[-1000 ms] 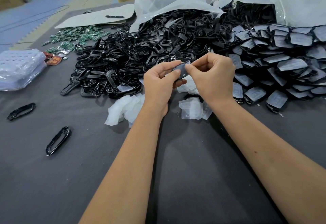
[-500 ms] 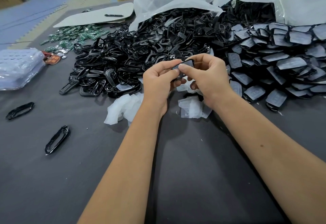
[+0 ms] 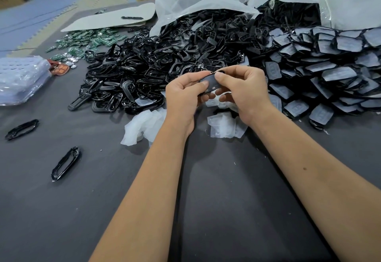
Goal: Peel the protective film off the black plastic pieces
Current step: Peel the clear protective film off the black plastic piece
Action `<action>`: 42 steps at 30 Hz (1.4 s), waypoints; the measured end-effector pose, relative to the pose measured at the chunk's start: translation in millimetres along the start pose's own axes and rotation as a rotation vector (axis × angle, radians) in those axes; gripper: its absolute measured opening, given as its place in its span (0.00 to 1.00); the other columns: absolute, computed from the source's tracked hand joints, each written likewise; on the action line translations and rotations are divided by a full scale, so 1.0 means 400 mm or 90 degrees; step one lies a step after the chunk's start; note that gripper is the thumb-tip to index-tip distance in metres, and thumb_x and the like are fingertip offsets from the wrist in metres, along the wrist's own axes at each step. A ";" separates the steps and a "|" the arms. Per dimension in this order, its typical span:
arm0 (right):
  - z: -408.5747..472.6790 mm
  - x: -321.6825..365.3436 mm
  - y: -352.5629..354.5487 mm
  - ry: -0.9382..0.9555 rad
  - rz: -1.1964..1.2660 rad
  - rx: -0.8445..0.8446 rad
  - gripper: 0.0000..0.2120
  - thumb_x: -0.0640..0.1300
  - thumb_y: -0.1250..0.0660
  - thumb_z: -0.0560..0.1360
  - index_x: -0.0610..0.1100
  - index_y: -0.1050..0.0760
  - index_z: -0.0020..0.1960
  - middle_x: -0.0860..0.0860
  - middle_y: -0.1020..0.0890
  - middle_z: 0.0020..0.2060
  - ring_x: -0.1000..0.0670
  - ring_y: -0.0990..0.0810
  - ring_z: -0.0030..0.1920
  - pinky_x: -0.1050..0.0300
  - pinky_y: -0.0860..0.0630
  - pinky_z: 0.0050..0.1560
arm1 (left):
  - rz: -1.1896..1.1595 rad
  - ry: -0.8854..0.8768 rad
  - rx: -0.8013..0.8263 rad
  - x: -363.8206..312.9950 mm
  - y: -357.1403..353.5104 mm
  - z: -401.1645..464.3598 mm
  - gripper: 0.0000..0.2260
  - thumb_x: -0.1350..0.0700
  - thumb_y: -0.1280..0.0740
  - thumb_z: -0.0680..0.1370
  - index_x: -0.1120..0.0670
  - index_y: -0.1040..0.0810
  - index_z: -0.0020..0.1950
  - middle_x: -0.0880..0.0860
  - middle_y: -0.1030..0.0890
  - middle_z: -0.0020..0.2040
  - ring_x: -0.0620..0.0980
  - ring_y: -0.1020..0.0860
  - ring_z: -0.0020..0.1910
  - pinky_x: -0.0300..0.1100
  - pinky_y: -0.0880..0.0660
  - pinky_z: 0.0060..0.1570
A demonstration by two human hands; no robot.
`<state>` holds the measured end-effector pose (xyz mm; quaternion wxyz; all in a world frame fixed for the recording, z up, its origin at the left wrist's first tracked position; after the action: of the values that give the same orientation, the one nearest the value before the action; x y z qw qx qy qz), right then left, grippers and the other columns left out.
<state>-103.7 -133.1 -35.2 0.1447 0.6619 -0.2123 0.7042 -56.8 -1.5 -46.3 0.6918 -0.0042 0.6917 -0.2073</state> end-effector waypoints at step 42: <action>0.007 -0.006 0.005 0.013 0.000 0.044 0.03 0.32 0.26 0.77 0.37 0.19 0.46 0.50 0.17 0.30 0.53 0.19 0.29 0.62 0.21 0.31 | 0.078 -0.030 -0.032 0.013 0.009 0.012 0.06 0.68 0.30 0.79 0.59 0.16 0.51 0.56 0.16 0.41 0.52 0.20 0.37 0.40 0.23 0.36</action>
<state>-102.1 -136.0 -37.9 0.1239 0.6594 -0.1858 0.7178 -51.6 -0.8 -52.1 0.7192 0.0157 0.6790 -0.1466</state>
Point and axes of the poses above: each hand's wrist, its own z-axis towards the middle knuckle, its own y-axis out of the back of the hand, x = y × z, the point moved 1 cm from there along z, towards the middle knuckle
